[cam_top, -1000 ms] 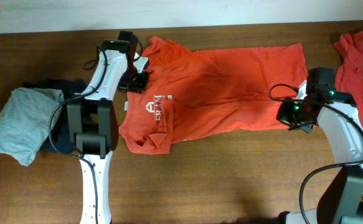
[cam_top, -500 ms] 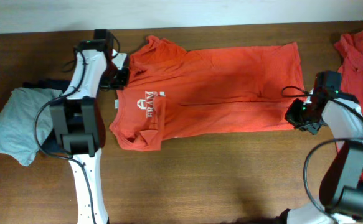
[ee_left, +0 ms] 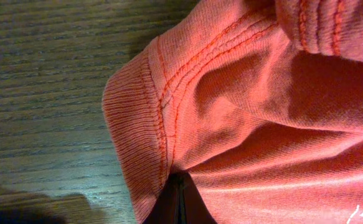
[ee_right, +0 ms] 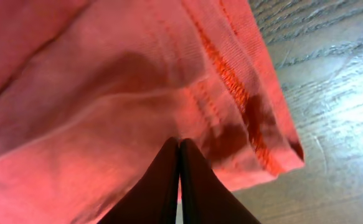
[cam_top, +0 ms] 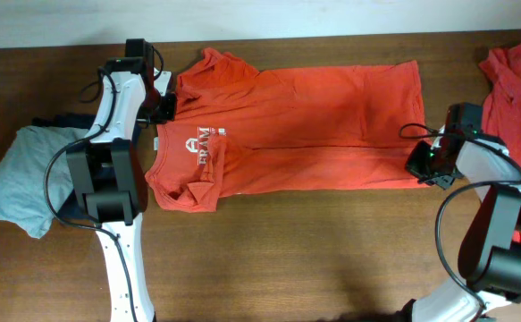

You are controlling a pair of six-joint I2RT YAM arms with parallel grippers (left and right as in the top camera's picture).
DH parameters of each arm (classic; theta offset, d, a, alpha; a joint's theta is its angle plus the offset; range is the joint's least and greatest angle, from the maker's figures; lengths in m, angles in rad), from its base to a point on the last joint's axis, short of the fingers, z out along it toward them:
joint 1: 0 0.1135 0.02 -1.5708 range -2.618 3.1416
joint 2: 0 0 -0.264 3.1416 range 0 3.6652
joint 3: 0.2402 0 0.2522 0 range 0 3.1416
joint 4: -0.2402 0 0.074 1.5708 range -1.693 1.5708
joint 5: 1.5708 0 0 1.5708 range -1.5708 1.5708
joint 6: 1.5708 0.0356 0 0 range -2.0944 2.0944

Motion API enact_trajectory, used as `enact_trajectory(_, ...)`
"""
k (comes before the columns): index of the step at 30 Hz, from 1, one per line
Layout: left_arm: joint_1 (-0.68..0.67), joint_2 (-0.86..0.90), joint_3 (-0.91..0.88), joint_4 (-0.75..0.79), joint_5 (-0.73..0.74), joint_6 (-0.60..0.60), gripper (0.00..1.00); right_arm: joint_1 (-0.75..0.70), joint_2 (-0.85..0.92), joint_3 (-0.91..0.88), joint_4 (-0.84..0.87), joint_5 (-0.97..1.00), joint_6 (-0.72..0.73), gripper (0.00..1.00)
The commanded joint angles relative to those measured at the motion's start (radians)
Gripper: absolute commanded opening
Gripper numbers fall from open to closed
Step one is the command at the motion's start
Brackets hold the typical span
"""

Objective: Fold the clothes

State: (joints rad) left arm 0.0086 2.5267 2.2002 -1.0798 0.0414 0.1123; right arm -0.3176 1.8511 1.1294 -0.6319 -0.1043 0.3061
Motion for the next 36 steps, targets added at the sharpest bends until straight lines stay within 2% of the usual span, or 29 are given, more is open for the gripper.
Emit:
enact_trajectory(1,0.015,0.064,-0.014,0.006,-0.065,0.017,0.0,-0.004,0.065,-0.005,-0.015,0.031,-0.01,0.06)
enact_trajectory(3,0.016,0.064,-0.014,0.004,-0.065,0.017,0.0,-0.005,0.075,-0.005,-0.045,0.051,0.003,0.04)
enact_trajectory(6,0.016,0.064,-0.014,-0.002,-0.065,0.017,0.0,-0.019,0.072,-0.005,-0.12,0.212,0.12,0.04)
enact_trajectory(11,0.016,0.064,-0.014,-0.001,-0.064,0.017,0.0,-0.037,0.072,-0.005,-0.159,0.22,0.111,0.04)
enact_trajectory(15,0.016,0.058,0.023,-0.038,-0.064,0.017,0.0,-0.035,0.039,0.012,-0.158,0.135,0.067,0.06)
enact_trajectory(18,0.016,0.029,0.152,-0.157,-0.064,0.016,0.07,-0.035,-0.046,0.042,-0.168,0.087,0.065,0.09)
enact_trajectory(22,0.016,-0.032,0.305,-0.286,-0.064,0.016,0.21,-0.035,-0.174,0.076,-0.193,0.047,0.065,0.17)
enact_trajectory(24,0.016,-0.101,0.412,-0.372,-0.064,0.016,0.31,-0.035,-0.268,0.092,-0.211,0.031,0.065,0.26)
enact_trajectory(27,0.016,-0.218,0.468,-0.464,-0.063,0.013,0.38,-0.035,-0.373,0.092,-0.218,-0.024,0.065,0.34)
enact_trajectory(31,0.011,-0.332,0.468,-0.582,-0.001,0.005,0.39,-0.035,-0.426,0.092,-0.232,-0.05,0.065,0.38)
enact_trajectory(36,-0.008,-0.41,0.466,-0.608,0.014,-0.006,0.35,-0.035,-0.431,0.092,-0.255,-0.055,0.065,0.38)
